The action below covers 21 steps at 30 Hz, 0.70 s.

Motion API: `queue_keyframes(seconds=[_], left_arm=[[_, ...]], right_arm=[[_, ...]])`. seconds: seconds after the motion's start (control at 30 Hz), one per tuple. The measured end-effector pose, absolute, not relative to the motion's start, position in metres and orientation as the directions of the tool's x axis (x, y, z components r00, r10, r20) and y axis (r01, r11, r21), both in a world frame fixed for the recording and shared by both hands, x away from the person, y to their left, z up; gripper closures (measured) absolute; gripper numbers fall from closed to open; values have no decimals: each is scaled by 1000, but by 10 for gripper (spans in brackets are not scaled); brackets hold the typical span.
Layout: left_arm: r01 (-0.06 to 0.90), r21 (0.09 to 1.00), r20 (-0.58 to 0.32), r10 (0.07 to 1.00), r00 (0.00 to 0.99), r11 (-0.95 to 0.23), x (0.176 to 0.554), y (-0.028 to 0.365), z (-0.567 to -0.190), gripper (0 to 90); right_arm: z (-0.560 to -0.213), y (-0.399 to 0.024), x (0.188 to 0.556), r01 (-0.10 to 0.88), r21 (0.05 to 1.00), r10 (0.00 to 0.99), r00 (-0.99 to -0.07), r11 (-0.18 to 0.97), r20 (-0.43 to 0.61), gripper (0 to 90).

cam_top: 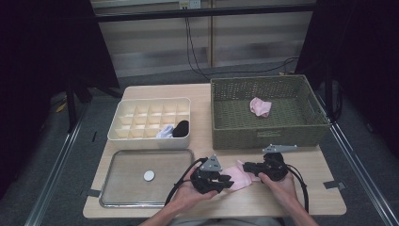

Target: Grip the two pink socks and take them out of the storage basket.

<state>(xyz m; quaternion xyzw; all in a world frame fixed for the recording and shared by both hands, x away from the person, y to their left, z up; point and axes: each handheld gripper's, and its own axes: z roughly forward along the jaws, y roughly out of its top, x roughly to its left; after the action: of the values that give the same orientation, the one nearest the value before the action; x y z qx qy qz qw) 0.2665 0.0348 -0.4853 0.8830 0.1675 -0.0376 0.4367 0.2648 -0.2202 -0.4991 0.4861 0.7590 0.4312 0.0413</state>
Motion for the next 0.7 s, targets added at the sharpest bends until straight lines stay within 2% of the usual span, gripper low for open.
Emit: queue_keyframes(seconds=[0.17,0.47,0.5,0.57,0.7], left_arm=[[318,709,-175,280,944,-630,269,37,-495,761],[347,708,-177,322,930,-615,276,56,-497,783],[343,699,-171,318,932,-627,277,59,-496,782],[355,700,-179,330,927,-619,278,62,-496,782],[366,702,-182,343,921,-610,280,66,-496,767]], right_arm=[[-502,-221,266,714,680,783,-514,166,349,745],[-492,-229,260,685,716,792,-508,133,338,636],[-490,-231,259,678,725,788,-511,123,344,646],[-487,-232,257,673,731,779,-517,113,355,725],[-491,-225,258,681,717,760,-543,149,358,836]])
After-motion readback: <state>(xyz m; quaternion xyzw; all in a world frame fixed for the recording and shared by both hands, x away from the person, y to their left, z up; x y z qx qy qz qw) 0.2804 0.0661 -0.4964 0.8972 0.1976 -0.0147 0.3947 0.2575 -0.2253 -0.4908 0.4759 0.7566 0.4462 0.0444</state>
